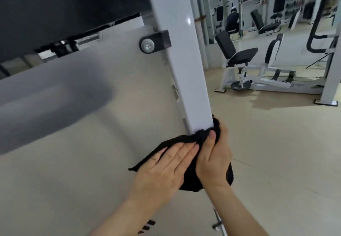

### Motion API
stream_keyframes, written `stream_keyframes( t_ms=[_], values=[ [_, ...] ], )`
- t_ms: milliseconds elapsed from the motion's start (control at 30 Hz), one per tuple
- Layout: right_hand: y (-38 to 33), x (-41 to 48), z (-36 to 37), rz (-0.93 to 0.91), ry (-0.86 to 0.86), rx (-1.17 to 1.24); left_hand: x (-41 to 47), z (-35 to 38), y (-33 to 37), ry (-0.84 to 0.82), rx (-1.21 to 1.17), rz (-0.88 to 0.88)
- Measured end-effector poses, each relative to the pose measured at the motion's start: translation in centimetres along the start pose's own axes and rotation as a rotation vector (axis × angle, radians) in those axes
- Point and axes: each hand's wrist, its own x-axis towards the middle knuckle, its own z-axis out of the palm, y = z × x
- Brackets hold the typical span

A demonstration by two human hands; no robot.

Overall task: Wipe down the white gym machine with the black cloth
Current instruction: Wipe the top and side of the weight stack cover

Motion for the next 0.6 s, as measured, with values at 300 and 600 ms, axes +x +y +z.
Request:
stream_keyframes(
  t_ms=[300,600],
  values=[
    [-5.3,0.2,-1.4,-0.247,-0.252,-0.194,1.5,-4.3,-4.8,0.187,-0.069,-0.189],
    [-8.2,-3.8,3.9,-0.606,-0.301,-0.328,-2.7,-5.2,-9.2,0.317,-0.088,-0.279]
  ],
)
